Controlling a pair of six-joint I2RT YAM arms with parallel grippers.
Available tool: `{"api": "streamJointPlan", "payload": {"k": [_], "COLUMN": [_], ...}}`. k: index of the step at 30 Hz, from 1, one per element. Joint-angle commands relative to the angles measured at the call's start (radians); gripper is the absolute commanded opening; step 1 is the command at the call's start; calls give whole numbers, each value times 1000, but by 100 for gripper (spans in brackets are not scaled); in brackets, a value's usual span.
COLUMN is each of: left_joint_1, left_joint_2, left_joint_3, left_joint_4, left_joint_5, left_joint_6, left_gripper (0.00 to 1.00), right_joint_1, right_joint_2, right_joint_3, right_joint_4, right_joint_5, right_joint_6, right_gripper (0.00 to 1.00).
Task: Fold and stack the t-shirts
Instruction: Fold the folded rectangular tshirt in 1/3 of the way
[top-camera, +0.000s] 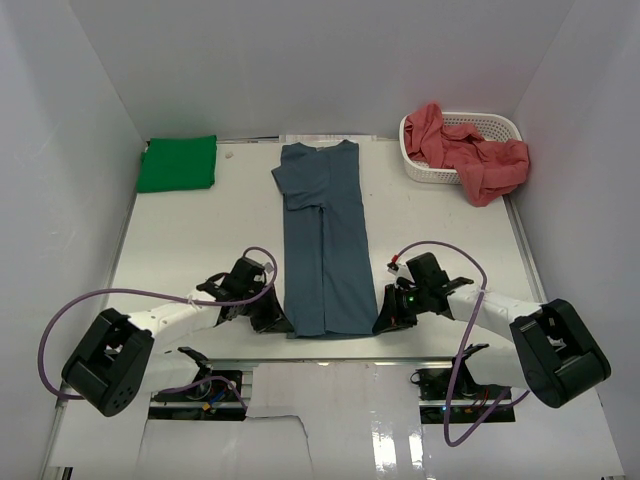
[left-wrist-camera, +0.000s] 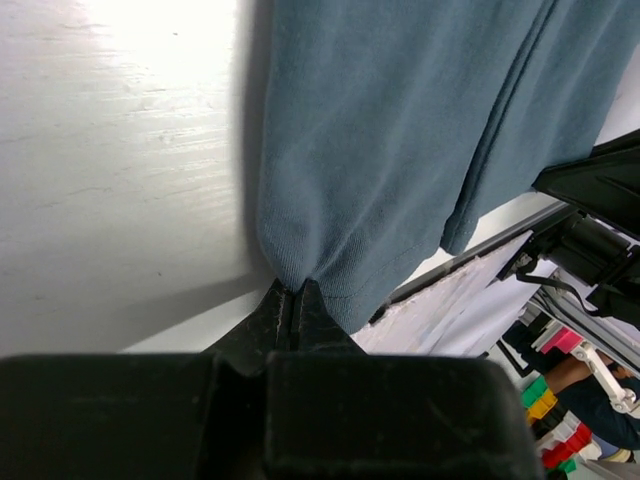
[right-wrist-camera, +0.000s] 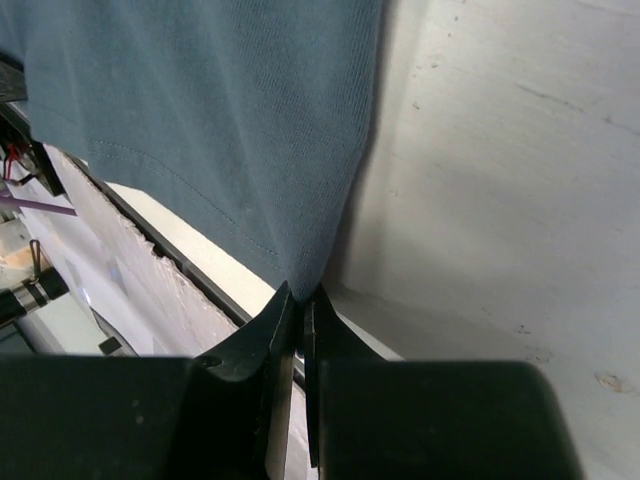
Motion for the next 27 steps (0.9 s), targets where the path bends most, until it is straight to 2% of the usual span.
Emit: {"api": "streamJointPlan", "payload": {"k": [1,11,20,27], "left_joint_1": [-3,-1,-1,-1], "left_joint_2": [-16,-22,-25,36], "left_joint_3": [48,125,185,249], "left_joint_4": [-40,-80,-141,-155], "left_joint_5": [19,50,-1,0], "left_joint_6": [21,18,18,26], "left_gripper": [0,0,0,0], "right_joint_1": [10,13,13,13], "right_joint_2": [2,-4,-2,34], "right_joint_3": [35,107,222,302], "right_joint_4": [-132,-171,-229,-235], "right_joint_5": [82,65,74,59], "right_joint_6": [-40,-32,-37,-44], "right_gripper": [8,8,8,8]}}
